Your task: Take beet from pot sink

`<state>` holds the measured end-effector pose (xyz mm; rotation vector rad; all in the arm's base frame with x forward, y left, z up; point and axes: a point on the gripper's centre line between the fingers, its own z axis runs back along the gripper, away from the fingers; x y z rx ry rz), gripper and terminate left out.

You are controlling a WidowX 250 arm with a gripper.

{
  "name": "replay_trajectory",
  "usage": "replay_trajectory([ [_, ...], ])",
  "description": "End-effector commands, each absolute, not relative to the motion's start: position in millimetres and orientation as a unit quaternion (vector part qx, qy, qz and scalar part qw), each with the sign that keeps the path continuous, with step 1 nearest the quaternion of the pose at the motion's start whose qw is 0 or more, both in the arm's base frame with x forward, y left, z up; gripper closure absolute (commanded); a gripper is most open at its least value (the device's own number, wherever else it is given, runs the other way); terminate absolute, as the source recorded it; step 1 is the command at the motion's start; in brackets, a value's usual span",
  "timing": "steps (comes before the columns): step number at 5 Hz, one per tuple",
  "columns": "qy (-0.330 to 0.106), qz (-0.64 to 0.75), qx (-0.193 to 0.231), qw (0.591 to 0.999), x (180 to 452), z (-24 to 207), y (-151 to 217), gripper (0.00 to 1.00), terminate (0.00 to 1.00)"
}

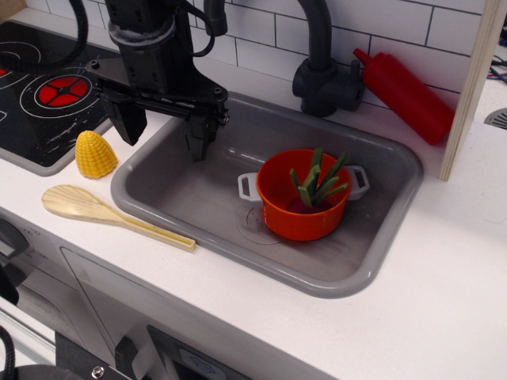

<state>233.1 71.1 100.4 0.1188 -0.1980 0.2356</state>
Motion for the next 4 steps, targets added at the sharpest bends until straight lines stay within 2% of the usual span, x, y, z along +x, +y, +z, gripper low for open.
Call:
replay_trajectory([
  [1, -0.099, 0.117, 0.059, 0.986, 233, 100, 71, 0.00, 0.00],
  [2, -0.086, 0.127, 0.042, 0.987, 254, 96, 51, 0.00, 0.00],
  [4, -0.127, 0.153, -0.033, 0.979, 289, 107, 5, 0.00, 0.00],
])
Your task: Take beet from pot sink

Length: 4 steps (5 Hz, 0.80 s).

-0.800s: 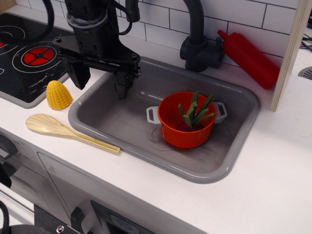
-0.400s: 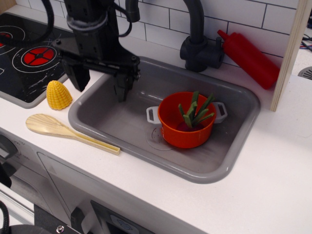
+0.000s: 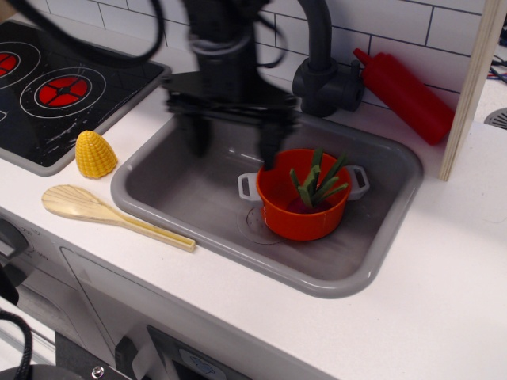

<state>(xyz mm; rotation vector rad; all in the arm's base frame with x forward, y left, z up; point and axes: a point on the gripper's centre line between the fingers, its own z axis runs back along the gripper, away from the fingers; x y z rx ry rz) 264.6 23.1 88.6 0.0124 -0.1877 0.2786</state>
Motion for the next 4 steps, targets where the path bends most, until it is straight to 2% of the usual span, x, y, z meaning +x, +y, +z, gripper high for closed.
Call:
replay_trajectory([
  [1, -0.117, 0.163, -0.063, 0.978, 302, 106, -13, 0.00, 0.00],
  [3, -0.111, 0.196, 0.034, 0.974, 315, 64, -19, 0.00, 0.00],
  [4, -0.112, 0.200, 0.040, 0.973, 313, 60, -20, 0.00, 0.00],
])
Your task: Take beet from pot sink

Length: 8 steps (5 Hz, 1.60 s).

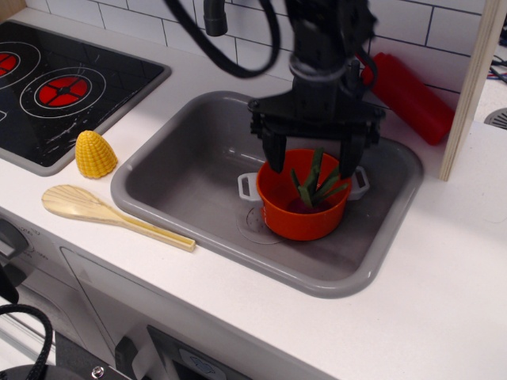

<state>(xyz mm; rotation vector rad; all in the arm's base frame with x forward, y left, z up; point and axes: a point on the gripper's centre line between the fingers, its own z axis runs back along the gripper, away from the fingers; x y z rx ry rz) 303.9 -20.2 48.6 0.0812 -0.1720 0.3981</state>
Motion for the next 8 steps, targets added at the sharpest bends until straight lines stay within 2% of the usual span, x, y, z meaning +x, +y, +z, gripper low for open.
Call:
replay_trajectory([
  [1, -0.105, 0.210, 0.025, 0.972, 317, 61, -18, 1.00, 0.00],
  [2, -0.103, 0.213, 0.013, 0.972, 320, 62, -17, 1.00, 0.00],
  [3, -0.125, 0.225, -0.004, 0.966, 324, 73, -17, 1.00, 0.00],
  [5, -0.148, 0.266, -0.061, 0.950, 318, 123, 1, 1.00, 0.00],
  [6, -0.145, 0.280, -0.052, 0.948, 307, 138, 21, 1.00, 0.00],
  [8, -0.109, 0.289, -0.048, 0.950, 283, 143, 64, 1.00, 0.00],
])
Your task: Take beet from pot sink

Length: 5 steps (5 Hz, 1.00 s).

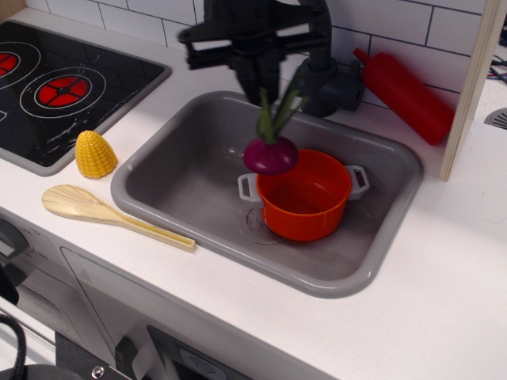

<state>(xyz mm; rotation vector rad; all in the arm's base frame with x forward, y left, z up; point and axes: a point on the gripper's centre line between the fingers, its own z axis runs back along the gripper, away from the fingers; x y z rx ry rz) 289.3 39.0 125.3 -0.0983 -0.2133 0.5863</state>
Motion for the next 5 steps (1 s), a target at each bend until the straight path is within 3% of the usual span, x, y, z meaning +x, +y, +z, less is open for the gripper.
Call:
replay_trajectory([
  [1, -0.078, 0.281, -0.022, 0.956, 273, 125, 76, 1.00, 0.00],
  [3, -0.071, 0.233, 0.007, 0.970, 252, 93, 90, 1.00, 0.00],
  [4, -0.053, 0.230, 0.035, 0.971, 256, 73, 88, 1.00, 0.00],
  [5, -0.052, 0.242, 0.031, 0.968, 259, 71, 89, 0.00, 0.00],
])
